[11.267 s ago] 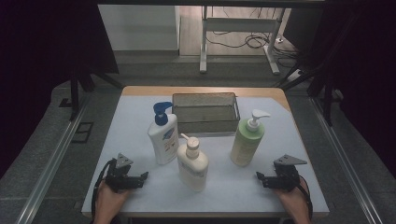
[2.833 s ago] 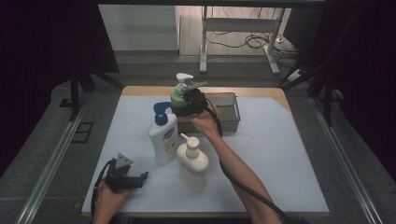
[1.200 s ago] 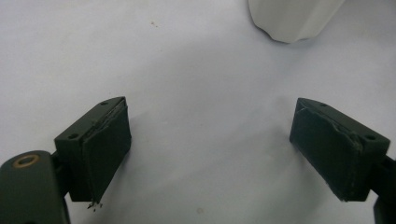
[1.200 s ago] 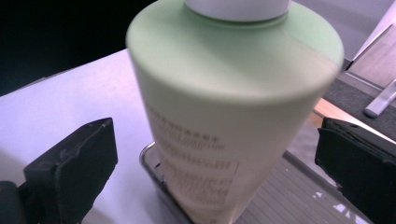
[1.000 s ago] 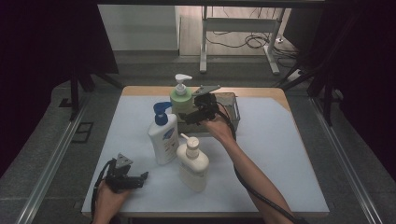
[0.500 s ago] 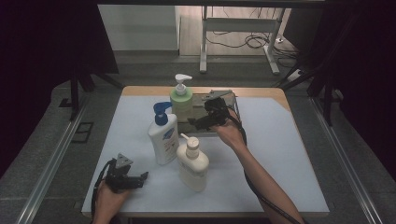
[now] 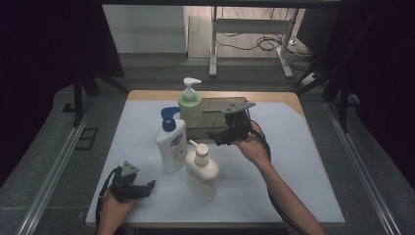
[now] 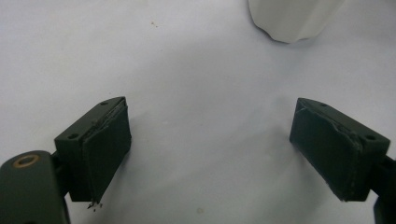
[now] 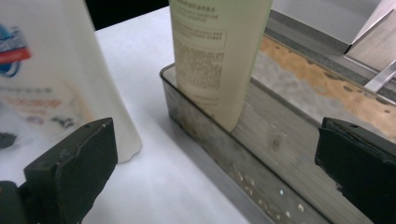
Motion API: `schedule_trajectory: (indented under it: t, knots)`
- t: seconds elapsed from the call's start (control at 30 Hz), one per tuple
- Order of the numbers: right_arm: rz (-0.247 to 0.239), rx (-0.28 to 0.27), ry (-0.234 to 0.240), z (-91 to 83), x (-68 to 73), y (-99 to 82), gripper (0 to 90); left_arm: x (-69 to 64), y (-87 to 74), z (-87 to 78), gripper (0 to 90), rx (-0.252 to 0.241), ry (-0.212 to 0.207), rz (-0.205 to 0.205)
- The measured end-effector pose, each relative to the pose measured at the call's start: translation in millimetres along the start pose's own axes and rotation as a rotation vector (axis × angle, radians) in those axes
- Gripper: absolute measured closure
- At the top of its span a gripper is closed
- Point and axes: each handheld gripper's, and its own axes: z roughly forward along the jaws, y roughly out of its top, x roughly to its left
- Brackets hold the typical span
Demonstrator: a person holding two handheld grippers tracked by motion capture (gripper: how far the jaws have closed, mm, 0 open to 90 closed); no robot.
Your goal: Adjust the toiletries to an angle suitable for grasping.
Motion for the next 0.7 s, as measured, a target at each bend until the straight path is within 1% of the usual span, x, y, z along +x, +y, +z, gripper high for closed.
schedule_trajectory:
  t: [0.03, 0.07, 0.17, 0.23, 0.27, 0.33, 0.4, 0.43, 0.47, 0.5, 0.7]
  knots:
    - [0.0, 0.0, 0.0, 0.0, 0.0, 0.0, 0.0, 0.0, 0.0, 0.0, 12.2, 0.0, 0.0, 0.0]
    - [0.001, 0.001, 0.005, -5.0, 1.2, -3.0, 0.0, 0.0, 0.0, 0.0, 12.2, 0.0, 0.0, 0.0]
    - [-0.001, 0.002, 0.003, -9.5, 2.2, -5.7, 0.0, 0.0, 0.0, 0.0, 12.2, 0.0, 0.0, 0.0]
    - [0.001, -0.001, 0.003, -17.0, 2.8, -11.1, 0.0, 0.0, 0.0, 0.0, 12.2, 0.0, 0.0, 0.0]
    - [0.001, -0.001, 0.003, -17.0, 2.8, -11.1, 0.0, 0.0, 0.0, 0.0, 12.2, 0.0, 0.0, 0.0]
    - [0.005, 0.0, -0.006, -23.9, 2.8, -16.4, 0.0, 0.0, 0.0, 0.0, 12.2, 0.0, 0.0, 0.0]
    - [0.007, 0.003, -0.012, -30.4, 2.2, -22.1, 0.0, 0.0, 0.0, 0.0, 12.2, 0.0, 0.0, 0.0]
    - [0.007, 0.003, -0.012, -30.4, 2.2, -22.1, 0.0, 0.0, 0.0, 0.0, 12.2, 0.0, 0.0, 0.0]
    - [0.004, 0.002, -0.023, -36.0, 1.3, -27.5, 0.0, 0.2, 0.1, 0.0, 12.2, 0.0, 0.0, 0.003]
    - [0.005, 0.003, -0.025, -38.0, 0.8, -29.3, 0.0, 0.2, 0.1, 0.0, 12.2, 0.0, 0.0, 0.003]
    - [0.027, -0.005, -0.036, -51.0, -4.5, -43.7, 0.0, 0.2, 0.1, 0.0, 12.2, 0.0, 0.001, 0.003]
